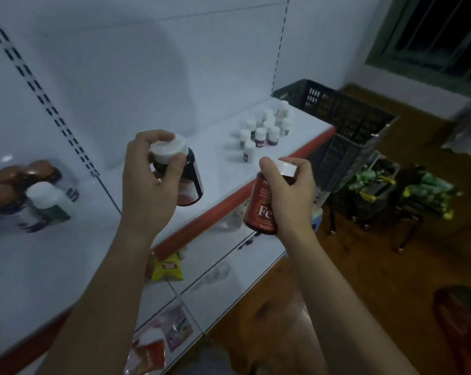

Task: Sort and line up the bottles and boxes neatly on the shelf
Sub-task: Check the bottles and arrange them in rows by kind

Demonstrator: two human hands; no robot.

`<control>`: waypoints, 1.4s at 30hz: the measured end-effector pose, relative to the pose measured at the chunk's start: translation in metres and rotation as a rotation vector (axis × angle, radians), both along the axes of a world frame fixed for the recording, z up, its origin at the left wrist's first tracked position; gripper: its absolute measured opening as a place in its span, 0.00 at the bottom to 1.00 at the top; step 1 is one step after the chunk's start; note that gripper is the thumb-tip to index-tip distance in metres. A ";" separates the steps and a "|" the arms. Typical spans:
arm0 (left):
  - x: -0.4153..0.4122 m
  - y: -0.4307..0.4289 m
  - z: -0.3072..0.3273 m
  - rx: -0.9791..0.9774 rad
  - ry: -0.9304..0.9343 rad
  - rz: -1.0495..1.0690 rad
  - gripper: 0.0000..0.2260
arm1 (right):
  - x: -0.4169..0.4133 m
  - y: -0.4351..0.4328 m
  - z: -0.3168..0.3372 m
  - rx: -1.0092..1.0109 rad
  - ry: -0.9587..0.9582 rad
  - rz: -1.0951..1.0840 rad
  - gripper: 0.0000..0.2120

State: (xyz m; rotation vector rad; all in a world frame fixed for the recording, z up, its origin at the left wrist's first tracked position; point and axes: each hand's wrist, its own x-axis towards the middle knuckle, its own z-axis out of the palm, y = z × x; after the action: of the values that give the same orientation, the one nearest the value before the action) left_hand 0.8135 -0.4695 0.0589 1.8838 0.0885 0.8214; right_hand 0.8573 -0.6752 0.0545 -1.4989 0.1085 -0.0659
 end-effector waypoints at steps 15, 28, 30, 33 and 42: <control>0.176 0.084 -0.057 0.075 0.296 0.420 0.16 | 0.239 0.132 -0.045 -0.407 -0.334 0.554 0.26; 0.187 0.074 -0.047 0.272 0.173 0.716 0.15 | 0.319 0.093 -0.034 -0.780 -0.684 0.666 0.22; 0.184 0.064 -0.045 0.306 0.251 0.716 0.13 | 0.336 0.067 -0.026 -1.002 -0.652 0.816 0.19; 0.190 0.030 -0.036 0.242 0.404 0.581 0.11 | 0.357 0.040 -0.017 -1.184 -0.598 1.099 0.19; 0.237 -0.087 -0.076 0.254 0.782 0.139 0.21 | 0.388 0.038 -0.022 -1.300 -0.726 1.533 0.20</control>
State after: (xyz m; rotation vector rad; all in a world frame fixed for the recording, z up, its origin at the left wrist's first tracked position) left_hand 1.0507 -0.5562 -0.0175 2.3667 0.6258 0.1411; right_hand 1.2455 -0.6367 0.0324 -2.2895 -1.9759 0.6688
